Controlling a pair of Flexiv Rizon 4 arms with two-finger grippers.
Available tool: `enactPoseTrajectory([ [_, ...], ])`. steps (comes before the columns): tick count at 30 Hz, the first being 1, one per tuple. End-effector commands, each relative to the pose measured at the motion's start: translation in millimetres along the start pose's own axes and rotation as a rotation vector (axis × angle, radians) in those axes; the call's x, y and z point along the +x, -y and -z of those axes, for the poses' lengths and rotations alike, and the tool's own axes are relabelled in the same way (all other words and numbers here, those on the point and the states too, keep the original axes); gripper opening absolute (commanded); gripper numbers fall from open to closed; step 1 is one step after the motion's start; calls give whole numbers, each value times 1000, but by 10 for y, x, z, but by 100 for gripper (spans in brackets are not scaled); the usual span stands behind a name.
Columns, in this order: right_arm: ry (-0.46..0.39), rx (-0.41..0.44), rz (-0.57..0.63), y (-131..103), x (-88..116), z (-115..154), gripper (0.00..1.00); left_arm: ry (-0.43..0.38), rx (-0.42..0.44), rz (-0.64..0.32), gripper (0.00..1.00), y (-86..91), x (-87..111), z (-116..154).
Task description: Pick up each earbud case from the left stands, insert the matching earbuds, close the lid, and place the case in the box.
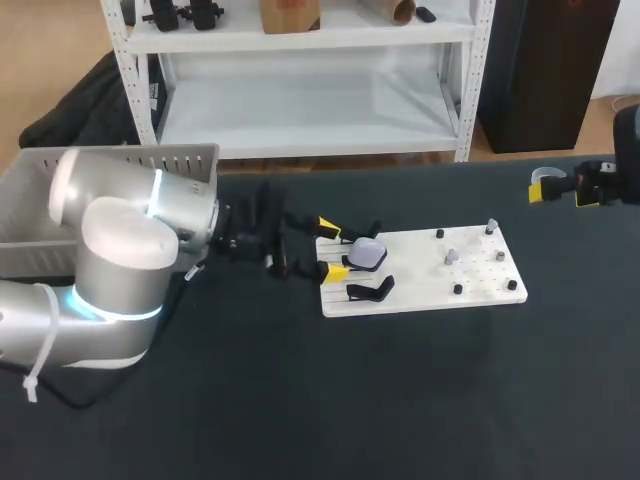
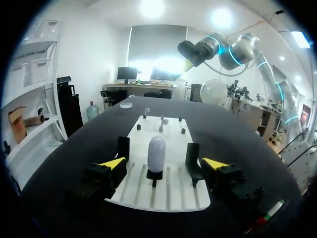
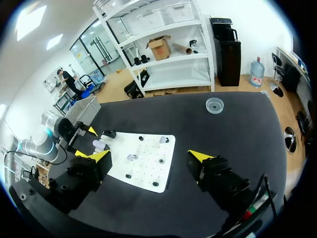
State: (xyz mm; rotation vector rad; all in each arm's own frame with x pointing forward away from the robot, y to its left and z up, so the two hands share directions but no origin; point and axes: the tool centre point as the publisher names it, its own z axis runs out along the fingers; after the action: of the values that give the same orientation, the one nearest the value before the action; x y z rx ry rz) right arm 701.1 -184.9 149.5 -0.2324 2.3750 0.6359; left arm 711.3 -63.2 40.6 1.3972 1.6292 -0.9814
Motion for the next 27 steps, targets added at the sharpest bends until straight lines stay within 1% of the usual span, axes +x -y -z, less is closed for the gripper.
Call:
enactPoseTrajectory([
  [1,0,3,-1,-7,4,15,100,-9,24,12,100,-70,11,-98],
  [11,0,3,-1,-7,4,15,100,-18,25,29,100,-126,50,-249],
  [18,0,3,-1,-7,4,15,100,-10,48,36,96,-117,56,-302],
  [23,0,3,-1,-7,4,15,100,-8,67,39,90,-132,59,-365],
  [24,0,3,-1,-7,4,15,100,-7,70,39,86,-134,56,-373],
  [25,0,3,-1,-7,4,15,100,-4,71,38,80,-132,51,-379],
  [26,0,3,-1,-7,4,15,100,0,78,38,80,-130,47,-384],
  [27,0,3,-1,-7,4,15,100,-1,78,37,77,-129,47,-394],
])
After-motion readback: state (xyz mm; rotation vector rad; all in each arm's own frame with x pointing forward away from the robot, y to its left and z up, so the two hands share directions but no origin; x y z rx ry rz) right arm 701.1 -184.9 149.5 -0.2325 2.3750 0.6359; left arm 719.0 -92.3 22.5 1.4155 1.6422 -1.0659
